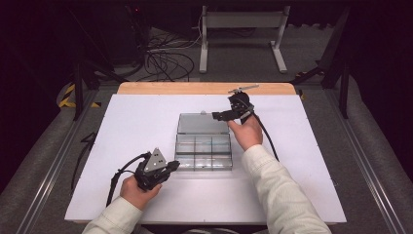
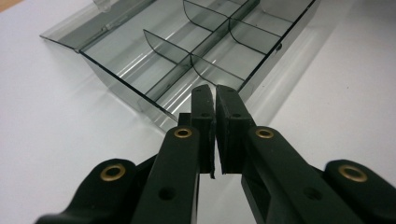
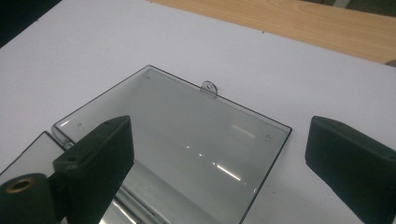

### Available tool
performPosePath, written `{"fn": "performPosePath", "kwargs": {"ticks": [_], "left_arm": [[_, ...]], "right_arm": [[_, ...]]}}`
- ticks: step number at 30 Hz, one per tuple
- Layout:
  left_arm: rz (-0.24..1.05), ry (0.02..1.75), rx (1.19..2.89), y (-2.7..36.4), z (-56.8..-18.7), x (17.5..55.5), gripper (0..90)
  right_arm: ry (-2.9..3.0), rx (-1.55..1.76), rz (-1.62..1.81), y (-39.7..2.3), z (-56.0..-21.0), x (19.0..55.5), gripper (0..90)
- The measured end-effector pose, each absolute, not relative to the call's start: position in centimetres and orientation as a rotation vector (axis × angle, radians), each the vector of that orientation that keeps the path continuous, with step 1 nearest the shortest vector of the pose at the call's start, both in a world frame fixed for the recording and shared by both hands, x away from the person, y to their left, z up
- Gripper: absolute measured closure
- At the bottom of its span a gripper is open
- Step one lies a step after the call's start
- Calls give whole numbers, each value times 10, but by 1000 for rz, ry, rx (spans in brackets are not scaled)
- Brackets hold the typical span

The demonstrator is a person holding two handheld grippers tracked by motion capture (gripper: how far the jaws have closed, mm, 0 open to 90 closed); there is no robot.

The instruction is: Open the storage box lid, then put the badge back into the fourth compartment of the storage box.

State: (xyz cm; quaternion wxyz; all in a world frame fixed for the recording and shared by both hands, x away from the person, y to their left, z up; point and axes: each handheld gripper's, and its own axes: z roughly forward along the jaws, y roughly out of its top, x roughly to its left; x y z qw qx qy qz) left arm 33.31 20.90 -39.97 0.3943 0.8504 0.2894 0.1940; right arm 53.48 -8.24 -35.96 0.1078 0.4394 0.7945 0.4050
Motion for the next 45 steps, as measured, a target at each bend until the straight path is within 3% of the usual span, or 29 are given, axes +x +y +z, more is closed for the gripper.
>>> {"fn": "performPosePath", "kwargs": {"ticks": [11, 27, 45], "left_arm": [[511, 753, 2099, 222, -393, 328, 812], [527, 769, 2067, 232, -390, 321, 778], [529, 792, 2004, 245, -388, 312, 522]], "right_arm": [[2327, 1146, 1269, -97, -323, 499, 35], [2303, 1042, 1322, -118, -304, 464, 18], [2293, 945, 1353, -148, -301, 423, 0]]}}
